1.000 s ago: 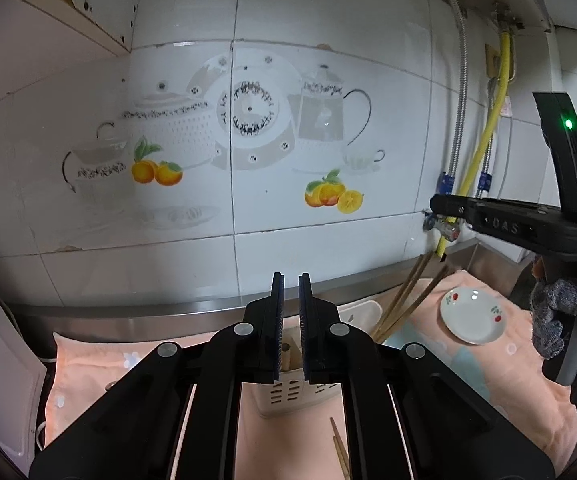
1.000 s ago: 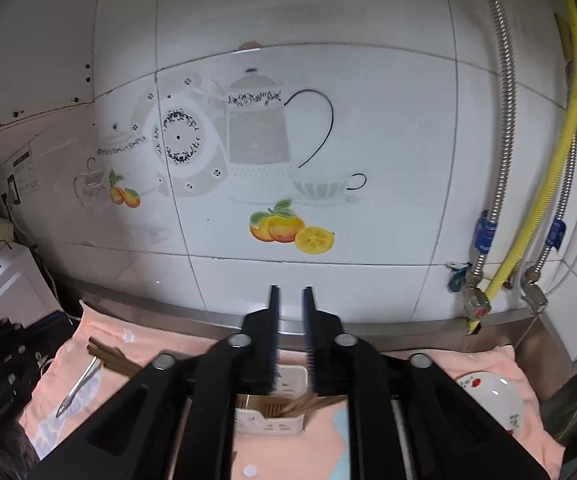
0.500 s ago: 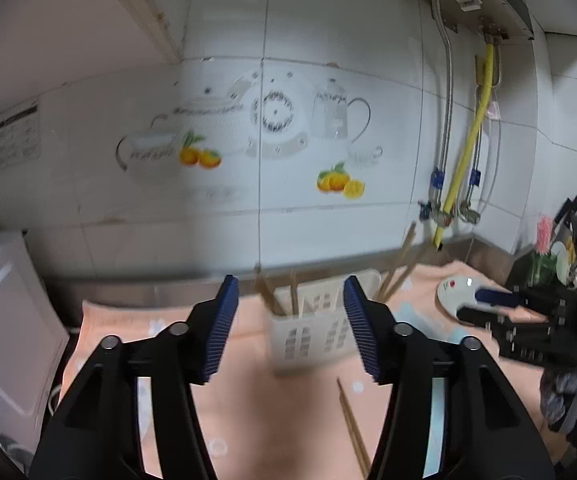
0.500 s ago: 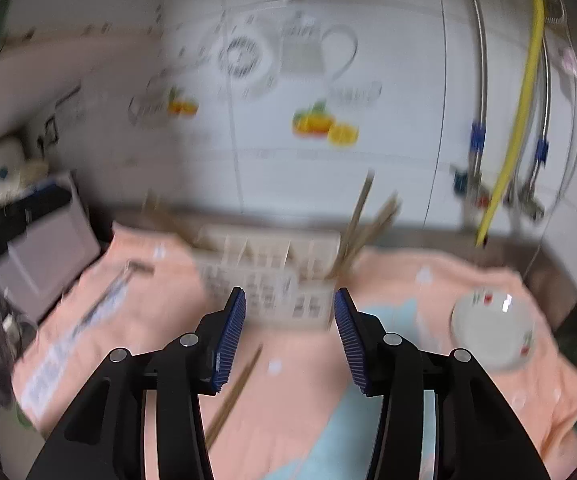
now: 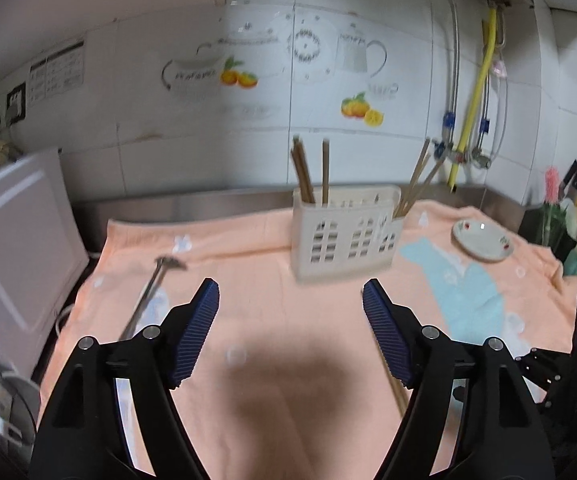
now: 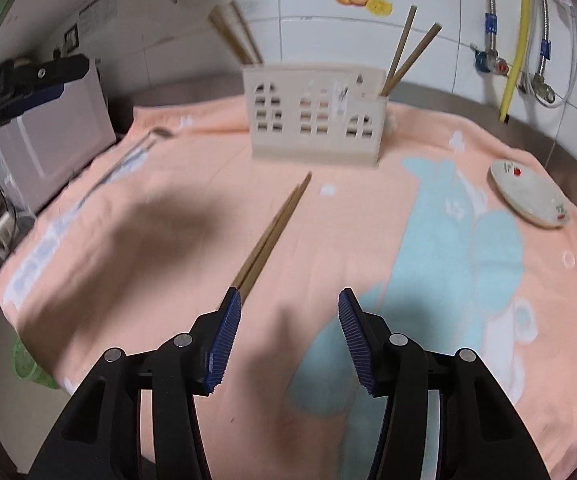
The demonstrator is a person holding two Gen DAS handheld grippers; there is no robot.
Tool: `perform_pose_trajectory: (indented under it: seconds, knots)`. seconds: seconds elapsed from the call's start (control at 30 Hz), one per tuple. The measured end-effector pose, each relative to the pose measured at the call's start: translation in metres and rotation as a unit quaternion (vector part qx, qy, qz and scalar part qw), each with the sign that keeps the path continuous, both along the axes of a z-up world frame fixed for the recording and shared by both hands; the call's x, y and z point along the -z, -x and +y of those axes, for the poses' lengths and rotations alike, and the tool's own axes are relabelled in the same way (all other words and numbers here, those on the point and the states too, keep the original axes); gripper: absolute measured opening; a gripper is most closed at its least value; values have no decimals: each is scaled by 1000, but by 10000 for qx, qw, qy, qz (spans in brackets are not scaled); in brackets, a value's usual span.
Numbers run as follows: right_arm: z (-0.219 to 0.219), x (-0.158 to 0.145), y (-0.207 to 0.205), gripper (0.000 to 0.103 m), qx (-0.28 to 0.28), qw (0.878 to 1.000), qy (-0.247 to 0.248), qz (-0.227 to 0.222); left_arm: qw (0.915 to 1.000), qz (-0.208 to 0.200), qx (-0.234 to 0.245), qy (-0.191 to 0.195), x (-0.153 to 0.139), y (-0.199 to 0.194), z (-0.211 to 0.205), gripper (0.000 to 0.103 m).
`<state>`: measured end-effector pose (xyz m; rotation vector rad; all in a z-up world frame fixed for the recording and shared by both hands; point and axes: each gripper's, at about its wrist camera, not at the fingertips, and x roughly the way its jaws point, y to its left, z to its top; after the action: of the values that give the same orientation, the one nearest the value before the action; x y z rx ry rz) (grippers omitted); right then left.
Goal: Organize utensils
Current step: 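Pull both open grippers up and back toward the last chopsticks on the towel, then lower the right gripper onto a chopstick and close on it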
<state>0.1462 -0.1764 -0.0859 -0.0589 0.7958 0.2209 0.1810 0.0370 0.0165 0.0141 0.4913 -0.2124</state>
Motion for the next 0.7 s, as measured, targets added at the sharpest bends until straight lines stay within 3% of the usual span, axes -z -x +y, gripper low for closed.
perform_pose_trajectory:
  seconds: [0.27, 0.7]
  knots:
    - [24, 31, 8, 49, -42, 9996, 83, 254, 9997, 177, -188, -38, 28, 15, 13, 77]
    - [26, 40, 6, 49, -5, 9991, 228, 357, 9986, 328, -401, 124, 39, 17, 29, 78]
